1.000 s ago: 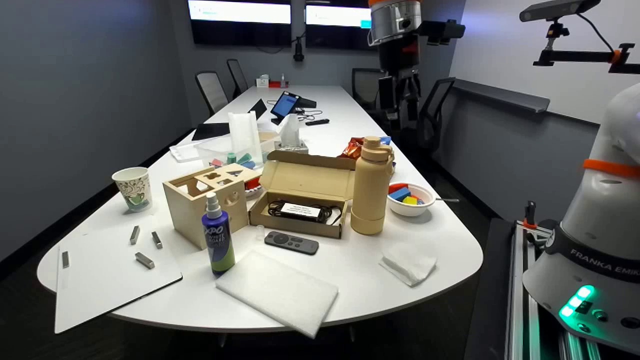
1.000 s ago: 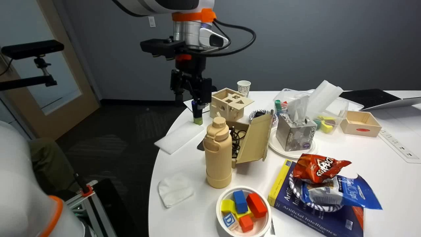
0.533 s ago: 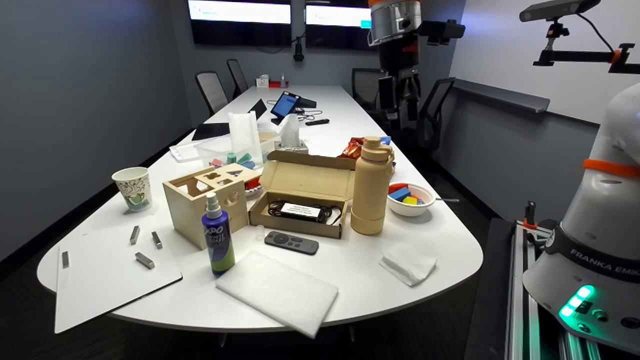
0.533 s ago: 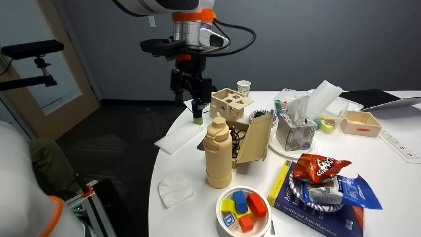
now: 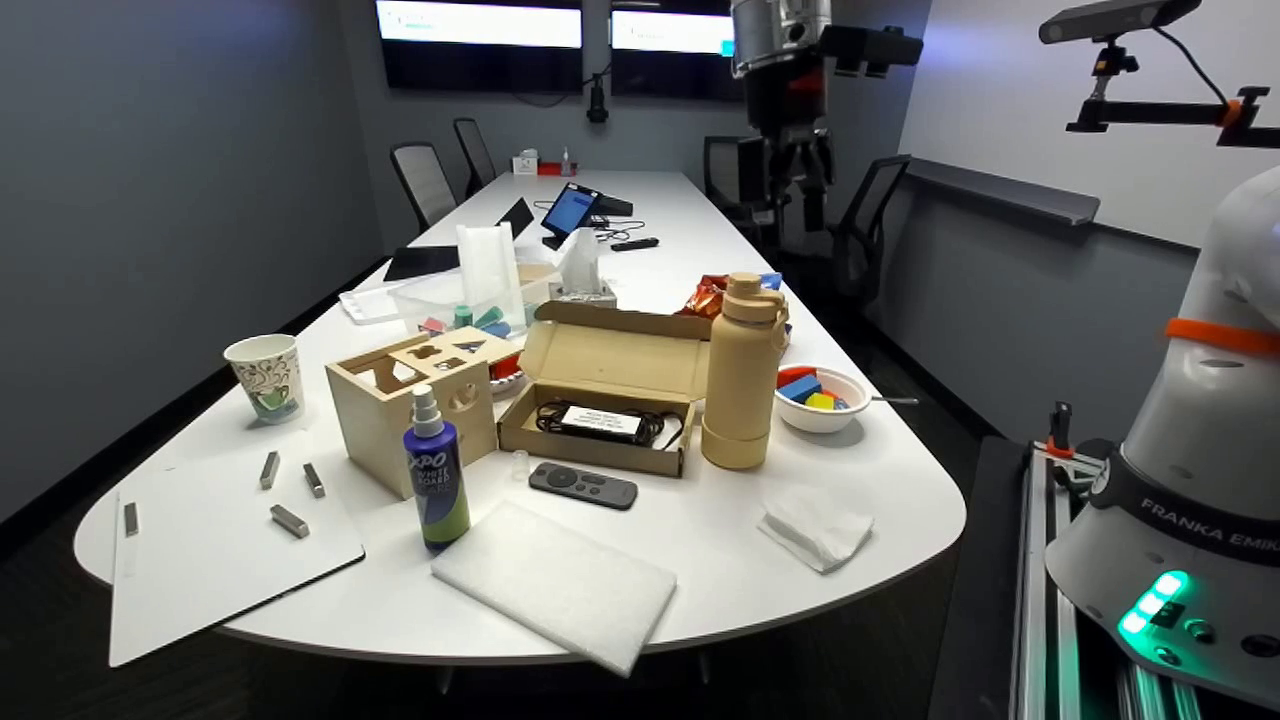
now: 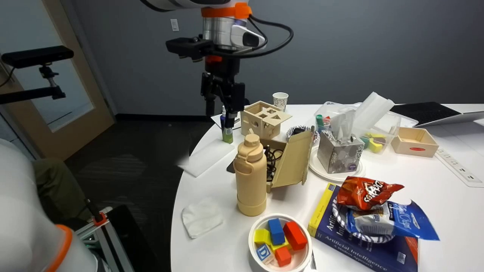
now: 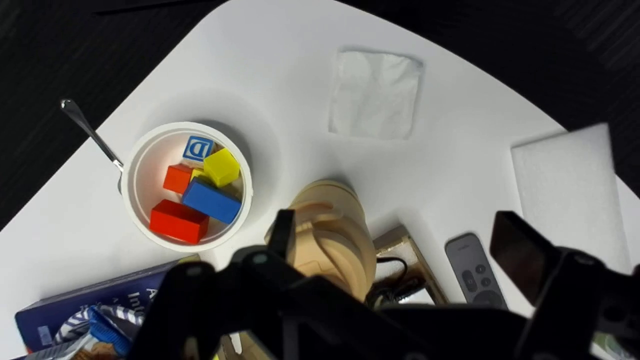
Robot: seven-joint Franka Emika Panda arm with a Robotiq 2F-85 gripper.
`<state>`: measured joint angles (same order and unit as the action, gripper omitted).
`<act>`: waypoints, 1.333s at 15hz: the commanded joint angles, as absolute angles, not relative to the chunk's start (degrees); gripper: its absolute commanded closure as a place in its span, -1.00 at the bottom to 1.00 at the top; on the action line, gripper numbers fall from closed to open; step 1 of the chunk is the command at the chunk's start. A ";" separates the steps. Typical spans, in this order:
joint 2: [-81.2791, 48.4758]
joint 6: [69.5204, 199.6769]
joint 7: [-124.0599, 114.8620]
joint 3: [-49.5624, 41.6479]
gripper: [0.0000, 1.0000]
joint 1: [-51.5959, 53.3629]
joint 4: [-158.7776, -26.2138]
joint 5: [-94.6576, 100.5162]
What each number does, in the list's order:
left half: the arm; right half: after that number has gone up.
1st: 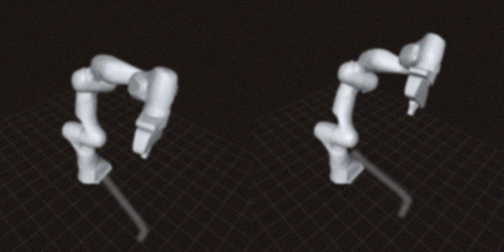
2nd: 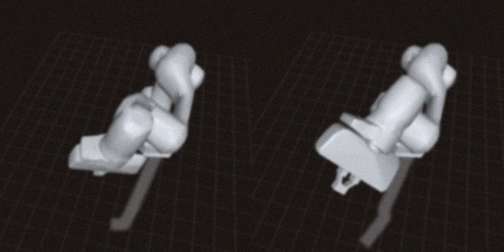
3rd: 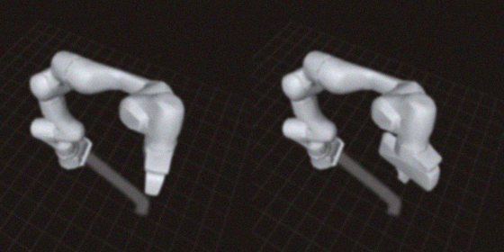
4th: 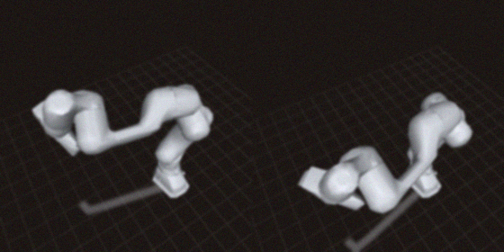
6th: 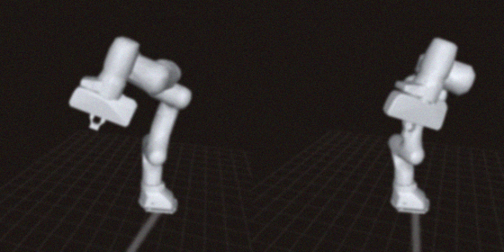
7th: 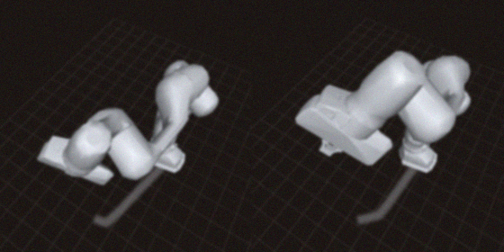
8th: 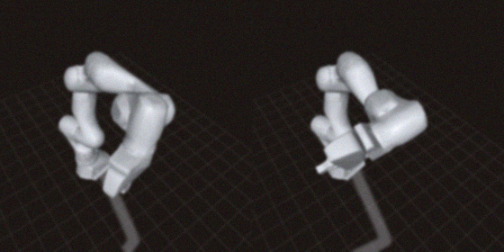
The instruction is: Slide the lid on the wooden toy box to the left.
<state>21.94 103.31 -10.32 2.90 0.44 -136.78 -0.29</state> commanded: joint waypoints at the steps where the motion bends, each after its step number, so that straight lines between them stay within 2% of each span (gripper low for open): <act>1: 19.12 99.44 -18.17 3.69 -1.00 0.04 -127.96 -4.44; 4: 15.01 99.16 -26.31 3.86 -1.00 -0.78 -120.02 -7.05; 11: -5.21 112.89 -44.24 2.31 -1.00 -1.79 -103.06 -5.63; 20: -27.69 121.78 -70.92 -2.42 -1.00 5.15 -85.10 -1.88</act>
